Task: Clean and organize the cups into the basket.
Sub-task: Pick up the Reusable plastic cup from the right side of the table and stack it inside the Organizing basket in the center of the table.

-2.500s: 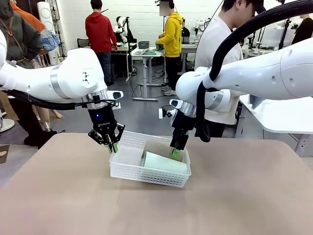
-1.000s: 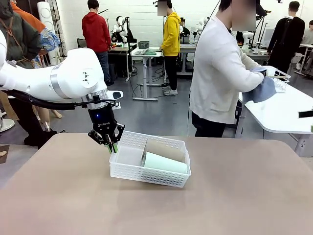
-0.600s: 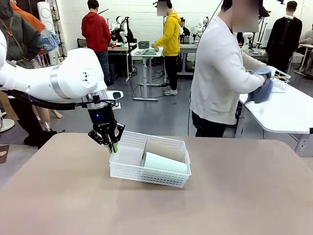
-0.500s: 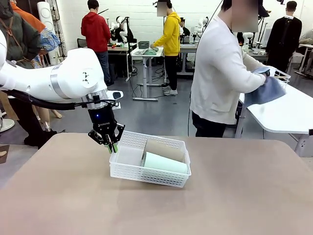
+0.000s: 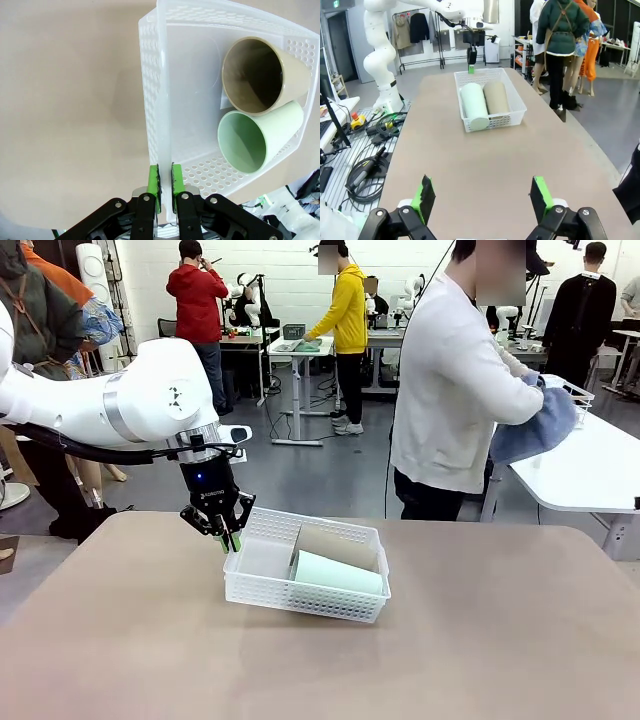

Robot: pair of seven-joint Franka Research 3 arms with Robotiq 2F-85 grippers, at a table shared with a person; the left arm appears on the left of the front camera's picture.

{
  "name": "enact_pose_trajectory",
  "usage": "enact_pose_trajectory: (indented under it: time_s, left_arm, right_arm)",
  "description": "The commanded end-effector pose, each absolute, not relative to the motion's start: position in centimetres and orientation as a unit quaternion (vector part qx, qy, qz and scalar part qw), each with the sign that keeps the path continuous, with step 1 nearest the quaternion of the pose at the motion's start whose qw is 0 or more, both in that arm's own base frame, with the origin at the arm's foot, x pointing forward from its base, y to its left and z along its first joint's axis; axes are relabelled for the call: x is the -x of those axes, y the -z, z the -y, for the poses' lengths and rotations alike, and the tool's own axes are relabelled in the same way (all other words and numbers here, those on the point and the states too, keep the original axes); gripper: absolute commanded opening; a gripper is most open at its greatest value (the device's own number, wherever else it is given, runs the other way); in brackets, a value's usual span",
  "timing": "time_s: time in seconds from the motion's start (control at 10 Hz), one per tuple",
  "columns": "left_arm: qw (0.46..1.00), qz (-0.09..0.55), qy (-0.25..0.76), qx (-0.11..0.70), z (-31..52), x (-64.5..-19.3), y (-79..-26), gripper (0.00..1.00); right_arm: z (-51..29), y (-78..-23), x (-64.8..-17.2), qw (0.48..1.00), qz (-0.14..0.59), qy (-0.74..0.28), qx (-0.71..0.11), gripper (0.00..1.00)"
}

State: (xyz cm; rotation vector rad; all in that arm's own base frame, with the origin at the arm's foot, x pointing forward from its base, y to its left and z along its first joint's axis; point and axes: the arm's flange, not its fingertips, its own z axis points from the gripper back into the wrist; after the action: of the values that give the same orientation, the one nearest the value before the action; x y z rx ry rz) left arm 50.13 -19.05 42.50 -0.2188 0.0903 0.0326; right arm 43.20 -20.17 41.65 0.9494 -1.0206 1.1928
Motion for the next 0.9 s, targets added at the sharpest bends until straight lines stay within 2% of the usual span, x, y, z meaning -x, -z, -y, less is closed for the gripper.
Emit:
enact_pose_trajectory:
  time_s: [0.0,0.8]
  left_arm:
    - [0.993,-0.04,-0.018,0.11,19.16,-50.08,-42.58,0.0]
    - [0.993,-0.04,-0.018,0.11,19.16,-50.08,-42.58,0.0]
  right_arm:
    - [19.86,-41.5,-42.76,0.612,0.441,-0.511,-0.412,1.0]
    - [19.86,-41.5,-42.76,0.612,0.441,-0.511,-0.412,1.0]
